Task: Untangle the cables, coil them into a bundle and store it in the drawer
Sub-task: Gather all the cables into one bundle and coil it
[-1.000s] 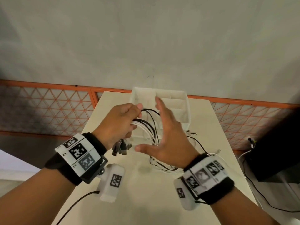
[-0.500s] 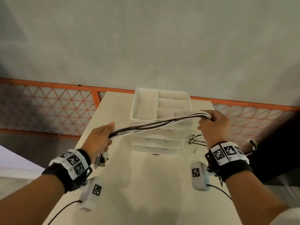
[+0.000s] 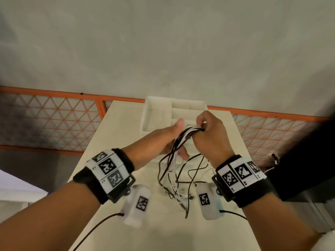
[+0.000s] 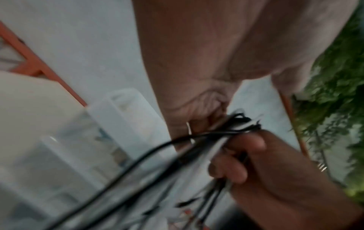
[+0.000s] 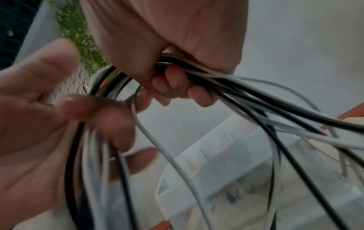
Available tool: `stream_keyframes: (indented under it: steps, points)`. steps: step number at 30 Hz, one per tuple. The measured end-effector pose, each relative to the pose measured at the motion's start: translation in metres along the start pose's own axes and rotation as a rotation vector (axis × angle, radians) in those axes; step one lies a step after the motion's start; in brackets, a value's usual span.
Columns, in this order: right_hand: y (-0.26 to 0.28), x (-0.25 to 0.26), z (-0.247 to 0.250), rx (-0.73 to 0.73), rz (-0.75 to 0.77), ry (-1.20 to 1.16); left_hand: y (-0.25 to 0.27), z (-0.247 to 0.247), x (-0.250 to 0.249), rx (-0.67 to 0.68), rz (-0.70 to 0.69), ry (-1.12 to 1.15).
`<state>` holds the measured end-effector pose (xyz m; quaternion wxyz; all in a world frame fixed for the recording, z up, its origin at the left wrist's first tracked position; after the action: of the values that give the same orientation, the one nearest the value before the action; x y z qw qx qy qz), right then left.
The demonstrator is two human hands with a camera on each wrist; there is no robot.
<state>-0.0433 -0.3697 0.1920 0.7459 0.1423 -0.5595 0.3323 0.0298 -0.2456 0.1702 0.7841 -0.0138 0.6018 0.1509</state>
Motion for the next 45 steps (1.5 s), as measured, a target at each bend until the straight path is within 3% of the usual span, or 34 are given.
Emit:
stream_keyframes:
  steps: [5, 10, 14, 16, 18, 21, 24, 27, 29, 31, 34, 36, 40, 45]
  points:
    - [0.004, 0.008, 0.016, 0.009, 0.082, -0.171, -0.005, 0.016, -0.033, -0.239, -0.061, -0.065]
    - [0.005, 0.006, 0.022, 0.001, 0.097, -0.250, -0.007, 0.016, -0.037, -0.216, -0.096, -0.397]
    - [0.010, 0.006, 0.027, -0.029, 0.137, -0.307, -0.002, 0.022, -0.037, -0.273, -0.130, -0.363]
    - [0.008, -0.001, 0.029, -0.041, 0.175, -0.184, 0.003, 0.031, -0.042, -0.381, -0.154, -0.320]
    - [0.007, -0.022, 0.020, 0.051, 0.159, 0.115, 0.009, 0.042, -0.049, -0.479, -0.154, -0.278]
    - [0.015, -0.075, 0.015, 0.183, -0.048, 0.426, 0.017, 0.064, -0.051, -0.541, -0.111, -0.074]
    - [0.014, -0.084, 0.023, 0.139, -0.080, 0.536, 0.020, 0.076, -0.044, -0.555, -0.058, -0.215]
    - [0.006, -0.071, 0.047, -0.161, -0.082, 0.107, 0.023, 0.086, -0.028, -0.649, 0.076, -0.387]
    - [0.008, -0.064, 0.055, -0.245, -0.062, -0.136, 0.026, 0.092, -0.018, -0.717, 0.150, -0.449]
    - [0.011, -0.061, 0.049, -0.148, -0.003, -0.120, 0.030, 0.101, -0.013, -0.793, 0.155, -0.416]
    - [0.024, -0.084, 0.018, 0.170, 0.036, 0.460, 0.034, 0.109, -0.012, -0.827, 0.072, -0.177]
    - [0.035, -0.122, 0.006, 0.313, -0.094, 0.745, 0.035, 0.110, -0.017, -0.804, 0.022, -0.061]
    - [0.041, -0.155, 0.009, 0.240, -0.298, 0.674, 0.037, 0.112, -0.030, -0.768, -0.033, 0.049]
    - [0.034, -0.165, 0.012, 0.244, -0.380, 0.618, 0.035, 0.103, -0.034, -0.662, -0.083, 0.258]
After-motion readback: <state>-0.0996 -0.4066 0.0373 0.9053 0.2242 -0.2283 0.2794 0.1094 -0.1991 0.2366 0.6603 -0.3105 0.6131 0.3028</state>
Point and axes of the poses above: each hand's wrist, its own y-axis away from the middle knuckle, its own z-axis out of the back of the hand, x = y × z, the point moved 8 cm from there along -y, towards the middle knuckle, and after that the axes turned 7 degrees about -y, right-handed, at the moved point
